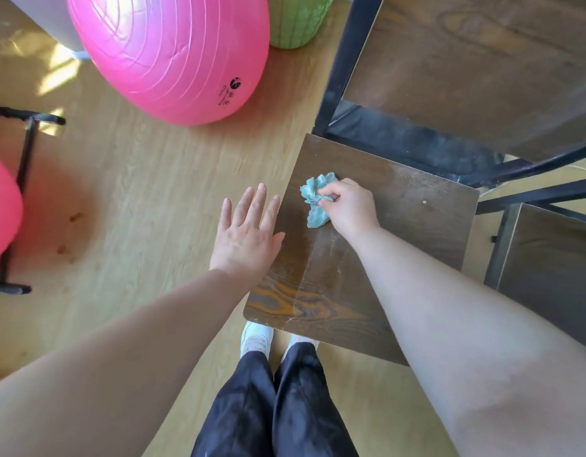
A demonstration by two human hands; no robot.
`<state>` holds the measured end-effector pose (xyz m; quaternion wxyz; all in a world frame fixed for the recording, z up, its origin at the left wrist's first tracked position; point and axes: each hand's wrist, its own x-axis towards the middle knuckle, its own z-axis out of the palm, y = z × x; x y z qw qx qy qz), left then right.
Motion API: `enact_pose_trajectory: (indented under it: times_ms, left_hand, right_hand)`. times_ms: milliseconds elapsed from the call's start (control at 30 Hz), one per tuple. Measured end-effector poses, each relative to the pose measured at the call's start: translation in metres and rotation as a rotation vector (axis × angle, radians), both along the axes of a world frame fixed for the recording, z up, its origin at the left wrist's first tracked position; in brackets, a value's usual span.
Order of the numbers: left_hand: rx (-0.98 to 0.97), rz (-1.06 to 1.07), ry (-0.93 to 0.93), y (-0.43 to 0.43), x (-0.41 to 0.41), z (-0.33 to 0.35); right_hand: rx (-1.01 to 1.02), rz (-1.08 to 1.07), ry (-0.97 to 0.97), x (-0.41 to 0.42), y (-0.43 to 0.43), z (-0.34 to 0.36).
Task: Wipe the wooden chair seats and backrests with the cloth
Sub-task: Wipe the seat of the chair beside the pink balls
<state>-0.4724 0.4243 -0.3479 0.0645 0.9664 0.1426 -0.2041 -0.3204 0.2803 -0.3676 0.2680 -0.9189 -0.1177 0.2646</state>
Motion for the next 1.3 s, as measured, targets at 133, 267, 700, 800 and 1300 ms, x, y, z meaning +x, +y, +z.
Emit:
enact_pose_trajectory:
  times_ms: [133, 267, 700, 800, 1300]
  left_hand:
    - [0.002, -0.003, 0.014, -0.006, -0.021, 0.001]
    - [0.005, -0.021, 0.029, -0.012, -0.043, 0.001]
    - [-0.001, -0.044, 0.084, -0.030, -0.098, 0.009]
    - [0.000, -0.052, 0.085, -0.034, -0.102, 0.010]
    - [-0.027, -0.065, 0.026, -0.065, -0.047, 0.008]
  right_hand:
    - [0.018, 0.041, 0.043, -0.038, -0.015, 0.002]
    - [0.032, 0.080, 0.065, -0.077, -0.029, 0.004]
    - [0.060, 0.218, 0.149, -0.193, -0.067, 0.008]
    - [0.055, 0.247, 0.164, -0.208, -0.073, 0.008]
    - [0.191, -0.267, -0.005, -0.106, -0.100, 0.030]
